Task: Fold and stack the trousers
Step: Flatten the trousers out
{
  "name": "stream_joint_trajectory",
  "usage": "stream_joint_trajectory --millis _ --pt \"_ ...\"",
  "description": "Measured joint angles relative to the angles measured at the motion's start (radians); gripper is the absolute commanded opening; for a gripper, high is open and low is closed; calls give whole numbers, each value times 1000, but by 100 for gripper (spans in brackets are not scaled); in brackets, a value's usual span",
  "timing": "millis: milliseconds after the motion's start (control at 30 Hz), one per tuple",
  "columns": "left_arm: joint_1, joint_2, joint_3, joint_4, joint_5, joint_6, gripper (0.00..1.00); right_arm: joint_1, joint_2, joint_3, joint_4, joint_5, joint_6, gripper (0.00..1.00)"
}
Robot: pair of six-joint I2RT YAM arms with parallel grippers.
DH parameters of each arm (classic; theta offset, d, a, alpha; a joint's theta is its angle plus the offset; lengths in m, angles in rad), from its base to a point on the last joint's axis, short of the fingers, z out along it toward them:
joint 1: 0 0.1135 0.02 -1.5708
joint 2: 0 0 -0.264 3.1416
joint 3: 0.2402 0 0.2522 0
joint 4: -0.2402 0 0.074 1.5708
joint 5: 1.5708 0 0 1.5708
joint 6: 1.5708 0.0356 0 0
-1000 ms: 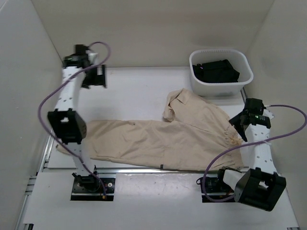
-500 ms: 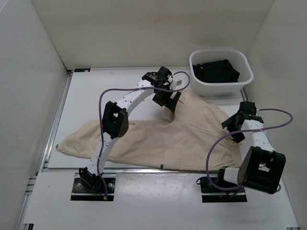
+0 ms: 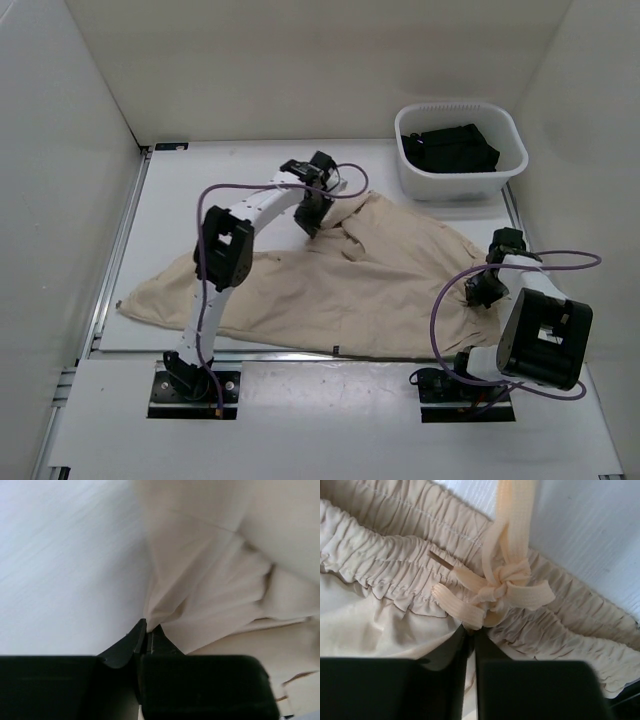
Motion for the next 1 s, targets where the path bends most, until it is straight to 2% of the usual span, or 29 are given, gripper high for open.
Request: stream_joint_trajectory --millis 67,300,400,533,633,667,700,767,833,900,1000 --pt "35 -88 -67 -3 -77 0 15 -10 -3 -3 1 -6 1 0" --pt "151 -519 -233 89 -468 0 15 -16 -1 -3 5 -16 -28 0" --pt "113 -624 -253 156 -583 0 15 -16 3 0 6 -24 -56 0" --pt "11 -701 -326 241 -642 1 17 -16 8 5 6 -34 -87 2" --pt "-48 -730 -472 253 -595 6 53 -16 16 12 3 -37 -102 17" --pt "-56 -717 -502 238 -558 9 68 -16 21 17 0 -37 -108 33" --pt "-61 -694 -523 211 -517 7 83 -16 27 24 -4 -38 -111 42" --pt "-58 -632 -534 161 -439 8 93 -14 42 43 -13 -38 -125 56" --pt "-37 -583 -530 122 -377 8 100 -15 39 58 -38 -24 -145 64" --pt "11 -566 -495 66 -321 5 100 -16 14 87 -82 -4 -158 70" --pt "126 -597 -416 48 -253 4 100 -16 -47 184 -144 24 -170 71"
